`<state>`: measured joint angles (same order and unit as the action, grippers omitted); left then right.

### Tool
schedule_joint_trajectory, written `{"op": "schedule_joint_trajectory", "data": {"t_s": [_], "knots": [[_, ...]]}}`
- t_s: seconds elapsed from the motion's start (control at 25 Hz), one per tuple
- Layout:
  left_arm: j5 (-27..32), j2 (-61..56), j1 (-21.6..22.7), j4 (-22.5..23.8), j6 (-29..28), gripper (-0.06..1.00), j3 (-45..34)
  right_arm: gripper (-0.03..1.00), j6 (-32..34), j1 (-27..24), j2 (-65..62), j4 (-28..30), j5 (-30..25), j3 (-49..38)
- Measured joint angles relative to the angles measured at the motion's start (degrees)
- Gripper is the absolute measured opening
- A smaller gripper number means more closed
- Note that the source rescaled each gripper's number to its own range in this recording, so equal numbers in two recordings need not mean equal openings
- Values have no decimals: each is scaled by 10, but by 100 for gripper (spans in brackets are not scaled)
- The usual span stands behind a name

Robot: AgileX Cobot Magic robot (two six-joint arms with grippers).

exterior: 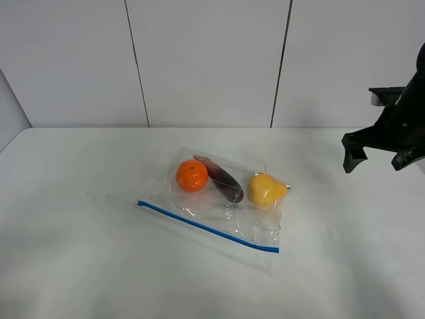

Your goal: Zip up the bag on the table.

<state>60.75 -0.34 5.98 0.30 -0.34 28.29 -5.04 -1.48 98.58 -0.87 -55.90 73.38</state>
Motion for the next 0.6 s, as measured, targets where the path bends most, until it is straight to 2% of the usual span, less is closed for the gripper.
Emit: {"op": "schedule_joint_trajectory", "data": {"t_s": [0.6], "knots": [[0, 0, 0, 0, 0, 100, 0, 100, -15, 0, -310, -9, 31, -184]]}}
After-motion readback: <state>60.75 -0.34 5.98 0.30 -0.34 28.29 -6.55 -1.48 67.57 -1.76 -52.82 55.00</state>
